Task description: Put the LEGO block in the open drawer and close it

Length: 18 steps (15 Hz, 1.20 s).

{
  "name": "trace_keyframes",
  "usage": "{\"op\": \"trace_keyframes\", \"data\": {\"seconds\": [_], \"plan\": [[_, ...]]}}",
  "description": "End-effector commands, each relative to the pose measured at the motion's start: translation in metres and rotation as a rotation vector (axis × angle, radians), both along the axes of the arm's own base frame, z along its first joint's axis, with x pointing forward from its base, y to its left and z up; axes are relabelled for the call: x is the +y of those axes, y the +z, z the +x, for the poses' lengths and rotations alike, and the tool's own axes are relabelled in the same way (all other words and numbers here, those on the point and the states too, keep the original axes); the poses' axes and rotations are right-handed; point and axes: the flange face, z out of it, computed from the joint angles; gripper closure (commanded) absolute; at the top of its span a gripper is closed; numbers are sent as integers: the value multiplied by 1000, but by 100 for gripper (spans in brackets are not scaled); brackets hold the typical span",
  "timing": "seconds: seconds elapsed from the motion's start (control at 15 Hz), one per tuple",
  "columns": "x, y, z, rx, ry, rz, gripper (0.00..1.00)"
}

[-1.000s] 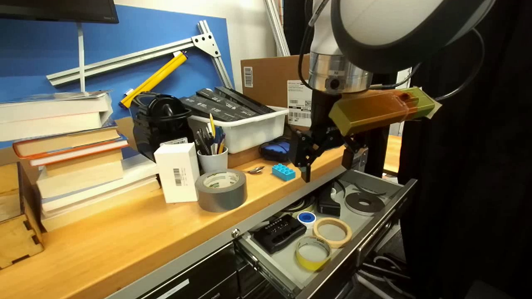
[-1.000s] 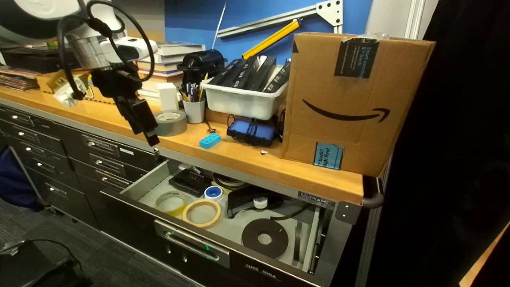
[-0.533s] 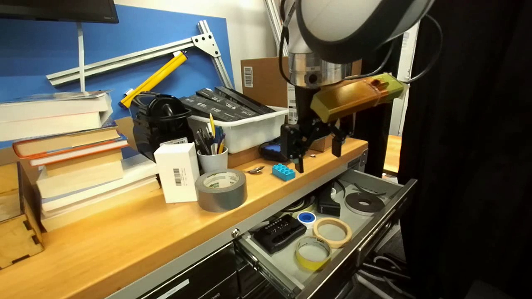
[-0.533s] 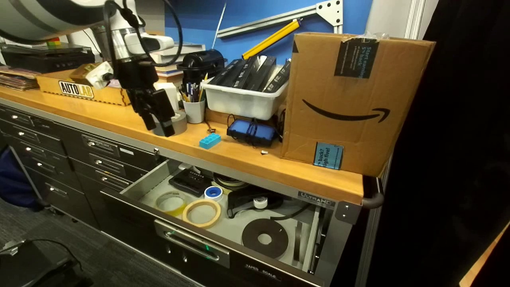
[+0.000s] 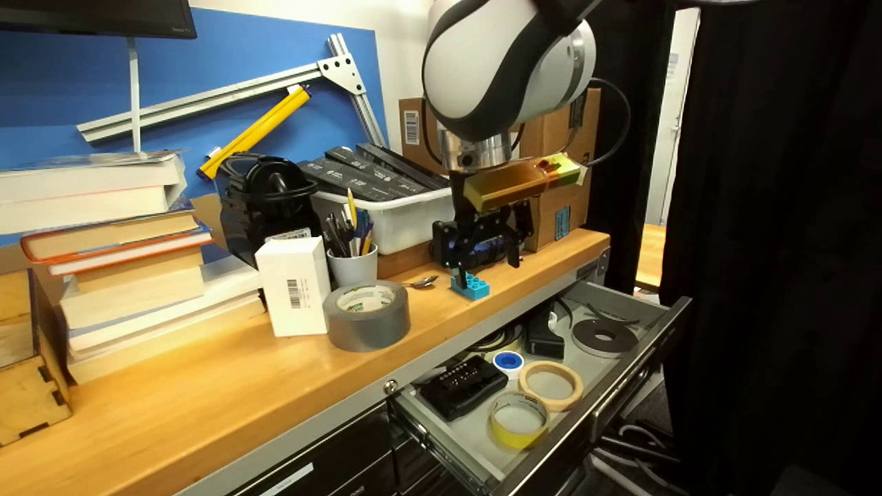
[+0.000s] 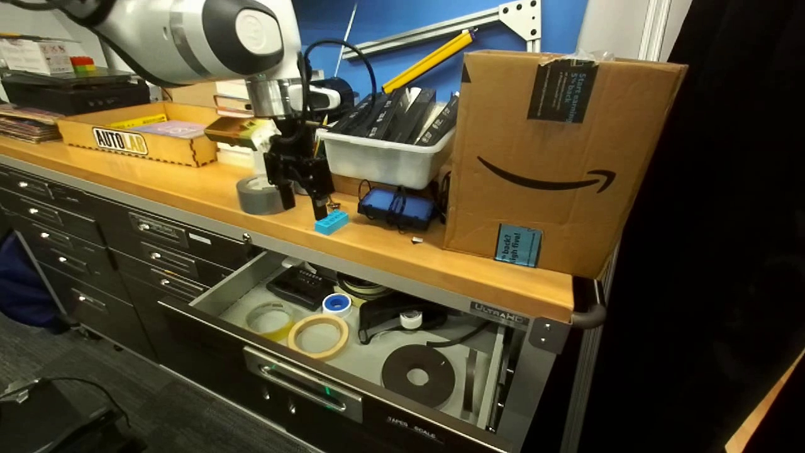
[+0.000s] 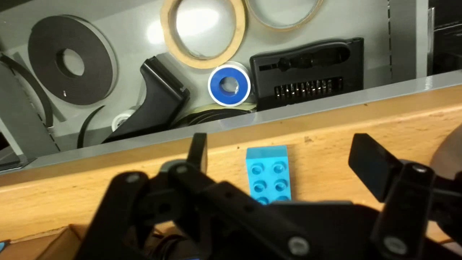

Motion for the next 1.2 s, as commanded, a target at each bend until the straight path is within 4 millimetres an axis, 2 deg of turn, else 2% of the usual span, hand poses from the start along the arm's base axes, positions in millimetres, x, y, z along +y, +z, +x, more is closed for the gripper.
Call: {"op": "trace_keyframes", "data": {"seconds": [0.0, 0.13, 0.2, 0.27, 0.33, 0.47, 0.6, 0.8, 1.0, 1.13], "plan": [[-9, -21, 38, 19, -16, -5, 0], [-14, -35, 51, 23, -44, -3, 0], [-16, -40, 56, 23, -58, 7, 25], [-18, -43, 60, 20, -69, 10, 27], [-18, -43, 63, 12, -76, 9, 34], [-18, -36, 66, -6, -89, 11, 51], [-19, -28, 61, -7, -91, 18, 67], [-29, -22, 33, 31, -83, 22, 87], [-51, -32, -16, 97, -111, -12, 85], [-64, -47, -49, 143, -141, -39, 85]]}}
